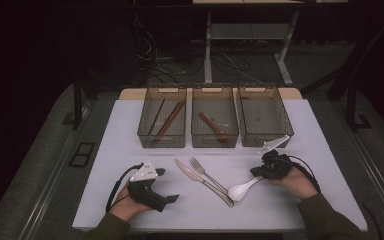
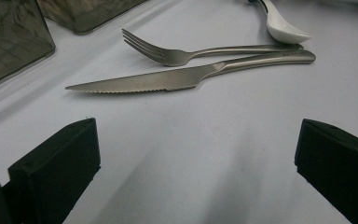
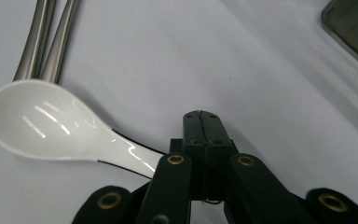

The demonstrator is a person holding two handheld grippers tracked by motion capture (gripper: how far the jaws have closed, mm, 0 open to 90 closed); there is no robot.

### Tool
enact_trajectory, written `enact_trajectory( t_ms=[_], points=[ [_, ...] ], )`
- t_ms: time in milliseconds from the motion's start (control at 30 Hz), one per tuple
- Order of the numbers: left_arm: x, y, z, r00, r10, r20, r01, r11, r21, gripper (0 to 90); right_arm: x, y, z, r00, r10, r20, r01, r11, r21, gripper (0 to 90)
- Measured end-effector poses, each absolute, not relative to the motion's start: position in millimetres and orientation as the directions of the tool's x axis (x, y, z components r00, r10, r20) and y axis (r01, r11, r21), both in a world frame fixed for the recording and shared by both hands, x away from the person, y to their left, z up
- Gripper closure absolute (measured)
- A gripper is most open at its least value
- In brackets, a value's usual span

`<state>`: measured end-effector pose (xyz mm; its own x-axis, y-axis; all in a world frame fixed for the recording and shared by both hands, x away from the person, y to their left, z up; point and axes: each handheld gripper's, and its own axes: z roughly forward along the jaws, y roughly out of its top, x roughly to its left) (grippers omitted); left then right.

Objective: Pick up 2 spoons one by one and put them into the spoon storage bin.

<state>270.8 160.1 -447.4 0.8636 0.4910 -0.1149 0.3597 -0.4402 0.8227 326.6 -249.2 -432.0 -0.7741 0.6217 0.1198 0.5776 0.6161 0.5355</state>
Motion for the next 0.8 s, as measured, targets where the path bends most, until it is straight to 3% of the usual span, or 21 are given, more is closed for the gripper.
enact_trajectory(
  t_ms=[700,800],
  points=[
    [270.8,159.4,-448.0,0.865,0.488,-0.114,0.358,-0.443,0.822,0.0,301.0,-270.7,-431.0,-0.771,0.621,0.14,0.587,0.61,0.533,89.3],
    [270.6,159.4,-447.8,0.866,0.487,-0.114,0.358,-0.444,0.821,0.0,301.6,-270.9,-428.4,-0.769,0.623,0.147,0.585,0.592,0.554,83.1]
  ],
)
